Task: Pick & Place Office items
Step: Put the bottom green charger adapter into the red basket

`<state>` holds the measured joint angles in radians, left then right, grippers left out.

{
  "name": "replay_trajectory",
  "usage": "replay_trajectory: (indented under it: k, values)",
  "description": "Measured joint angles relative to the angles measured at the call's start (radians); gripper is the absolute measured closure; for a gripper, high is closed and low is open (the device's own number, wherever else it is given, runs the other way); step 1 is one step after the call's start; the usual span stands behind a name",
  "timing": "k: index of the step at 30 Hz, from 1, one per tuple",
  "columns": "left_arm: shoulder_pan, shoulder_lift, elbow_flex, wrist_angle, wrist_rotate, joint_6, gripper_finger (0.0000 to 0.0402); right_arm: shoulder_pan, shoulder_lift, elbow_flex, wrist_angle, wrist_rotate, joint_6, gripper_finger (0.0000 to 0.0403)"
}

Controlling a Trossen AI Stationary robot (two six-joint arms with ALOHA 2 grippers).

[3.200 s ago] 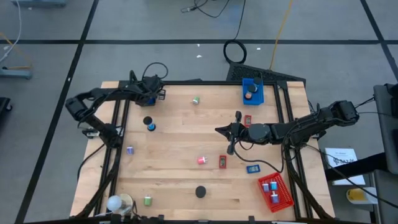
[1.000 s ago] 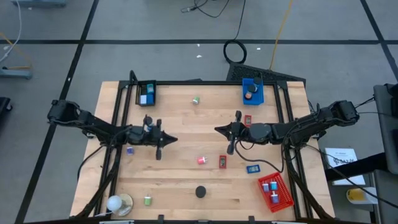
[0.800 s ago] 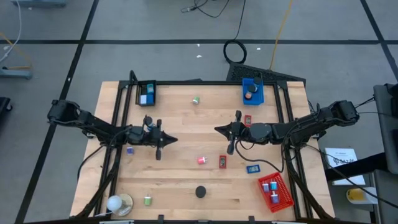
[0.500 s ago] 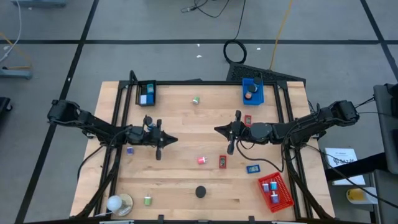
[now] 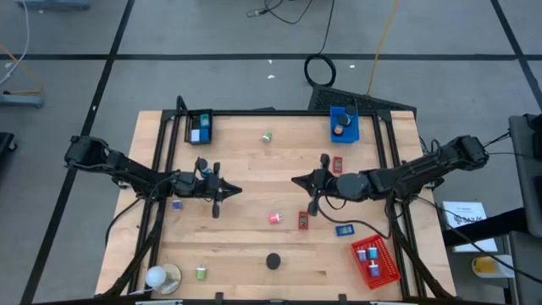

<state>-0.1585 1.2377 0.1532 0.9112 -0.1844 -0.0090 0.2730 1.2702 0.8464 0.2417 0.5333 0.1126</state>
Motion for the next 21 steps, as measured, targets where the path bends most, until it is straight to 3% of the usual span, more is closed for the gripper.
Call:
replay_trajectory:
  k: [10,15,21]
  values:
    - [0.001,0.000,0.000,0.005,0.000,0.005,0.0371,0.035,0.133,0.050,-0.017,0.007,0.058,0.0399]
    - [0.001,0.000,0.000,0.006,0.000,0.006,0.0371,0.037,0.245,0.117,-0.020,-0.089,0.085,0.0399]
    - [0.001,0.000,0.001,-0.002,-0.001,0.004,0.0371,0.056,0.318,0.251,-0.085,-0.119,0.083,0.0398]
